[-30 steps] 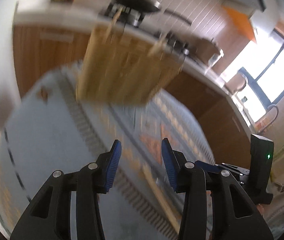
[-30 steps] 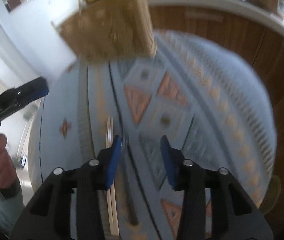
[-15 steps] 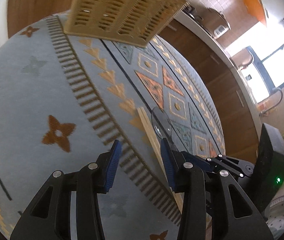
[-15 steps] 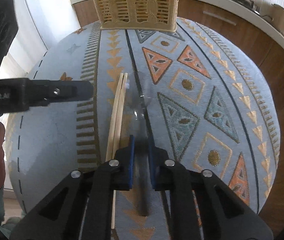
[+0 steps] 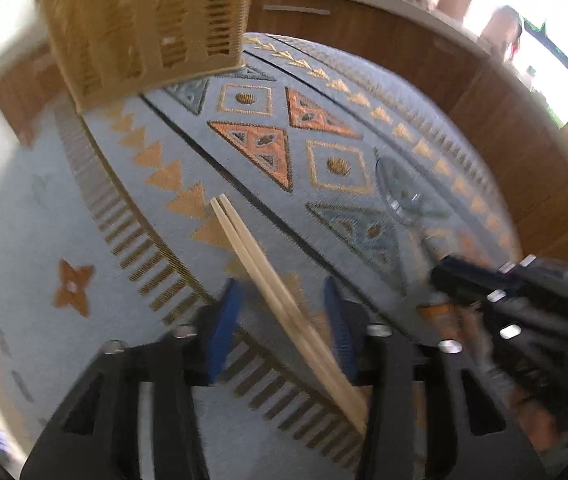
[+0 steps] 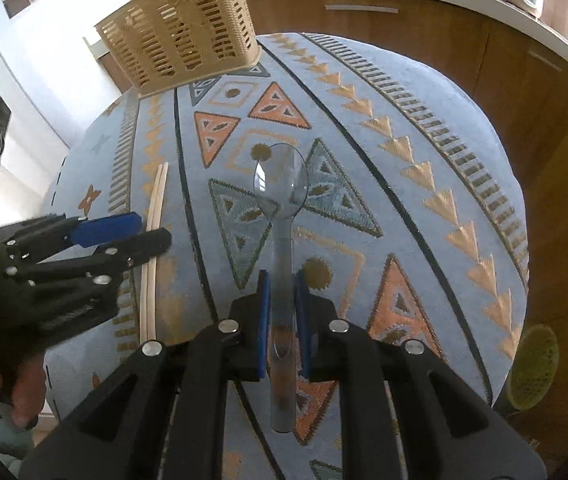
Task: Organize utensils
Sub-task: 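Grasp paired wooden chopsticks with left tool while right tool grasps clear spoon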
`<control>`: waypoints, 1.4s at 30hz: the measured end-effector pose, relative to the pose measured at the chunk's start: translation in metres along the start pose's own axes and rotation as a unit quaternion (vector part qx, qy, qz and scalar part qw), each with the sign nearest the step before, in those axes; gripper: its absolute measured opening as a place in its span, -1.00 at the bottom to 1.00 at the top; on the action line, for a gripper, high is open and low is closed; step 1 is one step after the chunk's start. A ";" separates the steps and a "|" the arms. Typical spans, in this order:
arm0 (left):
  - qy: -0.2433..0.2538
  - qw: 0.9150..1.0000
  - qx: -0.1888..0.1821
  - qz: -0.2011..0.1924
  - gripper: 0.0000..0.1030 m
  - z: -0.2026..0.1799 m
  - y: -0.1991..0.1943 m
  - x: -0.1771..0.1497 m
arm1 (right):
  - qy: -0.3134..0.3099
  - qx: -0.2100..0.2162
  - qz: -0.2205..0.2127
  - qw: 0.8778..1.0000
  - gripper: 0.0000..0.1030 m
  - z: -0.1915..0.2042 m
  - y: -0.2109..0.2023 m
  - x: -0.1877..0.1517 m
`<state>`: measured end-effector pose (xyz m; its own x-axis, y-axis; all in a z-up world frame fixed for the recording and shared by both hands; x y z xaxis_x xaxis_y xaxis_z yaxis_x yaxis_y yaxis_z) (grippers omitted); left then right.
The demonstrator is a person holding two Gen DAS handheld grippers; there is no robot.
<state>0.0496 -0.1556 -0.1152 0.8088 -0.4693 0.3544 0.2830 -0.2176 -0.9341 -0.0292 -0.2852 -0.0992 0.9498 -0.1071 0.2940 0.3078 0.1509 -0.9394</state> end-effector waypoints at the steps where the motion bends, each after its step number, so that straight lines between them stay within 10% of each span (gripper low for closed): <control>1: 0.008 1.000 0.018 -0.003 -0.62 -0.001 0.000 -0.001 | -0.007 -0.003 0.001 1.000 -0.80 0.002 0.000 0.000; 8: 0.020 0.999 -0.026 -0.009 -0.99 0.023 -0.009 -0.009 | -0.035 -0.015 0.013 0.999 -0.80 0.018 0.004 0.003; 20: -0.020 0.988 -0.154 0.019 -0.83 0.046 -0.015 -0.006 | -0.004 0.007 0.049 0.999 -0.76 0.005 0.012 0.008; 34: 0.010 0.987 -0.097 0.125 -0.68 0.034 0.002 0.014 | -0.052 0.016 0.148 0.987 -0.48 0.011 0.027 0.036; 42: 0.030 0.987 -0.025 0.154 -0.68 0.018 0.009 0.025 | -0.079 -0.033 0.143 0.986 -0.79 0.017 0.031 0.035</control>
<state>0.0814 -0.1540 -0.1159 0.8197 -0.5699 0.0575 0.0020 -0.0975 -0.9952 0.0142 -0.2676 -0.1155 0.9958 0.0853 0.0338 0.0262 0.0881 -0.9958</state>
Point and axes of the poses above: each gripper's, at about its wrist camera, not at the fingertips, and y roughly the way its jaws point, z to its left, x to its top, the point moved 6 cm from there along y, roughly the way its jaws point, and after that the axes turned 7 degrees about z, right-handed, at the moved point
